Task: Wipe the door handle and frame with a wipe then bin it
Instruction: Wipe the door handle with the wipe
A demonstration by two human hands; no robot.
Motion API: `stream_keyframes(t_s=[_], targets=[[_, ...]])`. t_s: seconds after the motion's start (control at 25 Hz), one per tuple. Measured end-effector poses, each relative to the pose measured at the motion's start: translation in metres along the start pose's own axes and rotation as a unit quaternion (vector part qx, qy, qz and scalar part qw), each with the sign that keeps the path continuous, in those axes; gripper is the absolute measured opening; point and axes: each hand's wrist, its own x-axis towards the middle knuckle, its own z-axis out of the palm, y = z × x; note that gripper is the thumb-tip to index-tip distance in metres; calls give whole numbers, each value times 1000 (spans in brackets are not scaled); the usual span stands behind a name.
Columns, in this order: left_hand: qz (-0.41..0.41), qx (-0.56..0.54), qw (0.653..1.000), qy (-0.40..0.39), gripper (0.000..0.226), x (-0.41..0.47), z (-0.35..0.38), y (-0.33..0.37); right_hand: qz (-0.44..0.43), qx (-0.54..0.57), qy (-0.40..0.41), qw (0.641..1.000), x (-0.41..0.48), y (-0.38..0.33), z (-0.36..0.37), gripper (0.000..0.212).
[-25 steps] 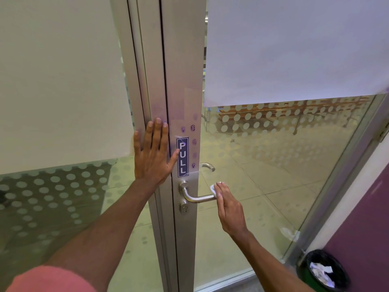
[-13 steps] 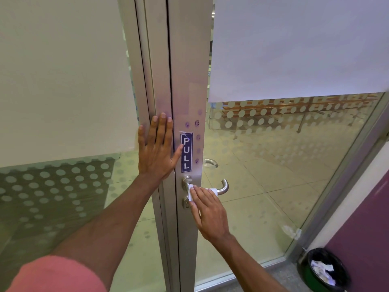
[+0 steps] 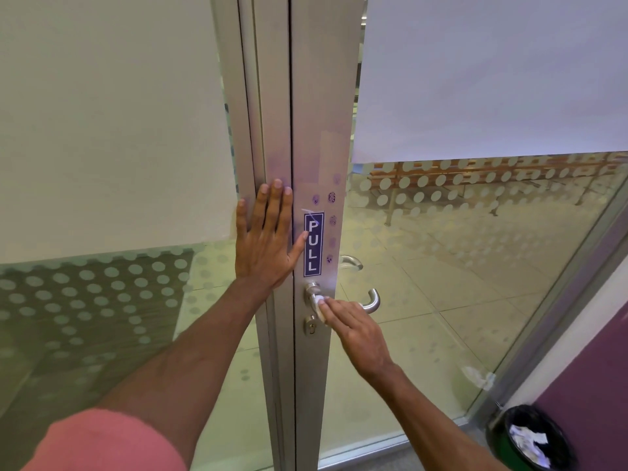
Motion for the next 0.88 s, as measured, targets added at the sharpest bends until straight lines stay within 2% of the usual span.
stream_keyframes(t_s=[0.12,0.32,0.48,0.6,0.68,0.88], targets=[[1,-1,1000,-7,84,0,-2,1,0,-5,27,1000,-4,13,-2,70],[0,0,1000,-6,86,1,-2,2,6,-46,36,998,10,-8,15,61],[3,2,1000,-2,85,0,-1,1,-11,-37,63,997,1,26,7,31],[4,6,1000,-3,85,1,-2,1,-23,-10,29,999,-5,56,-2,16],[5,5,1000,-5,86,1,-2,2,-19,-14,24,999,-5,59,0,14],[2,9,1000,-8,86,1,-2,1,18,-85,71,994,0,18,17,25]])
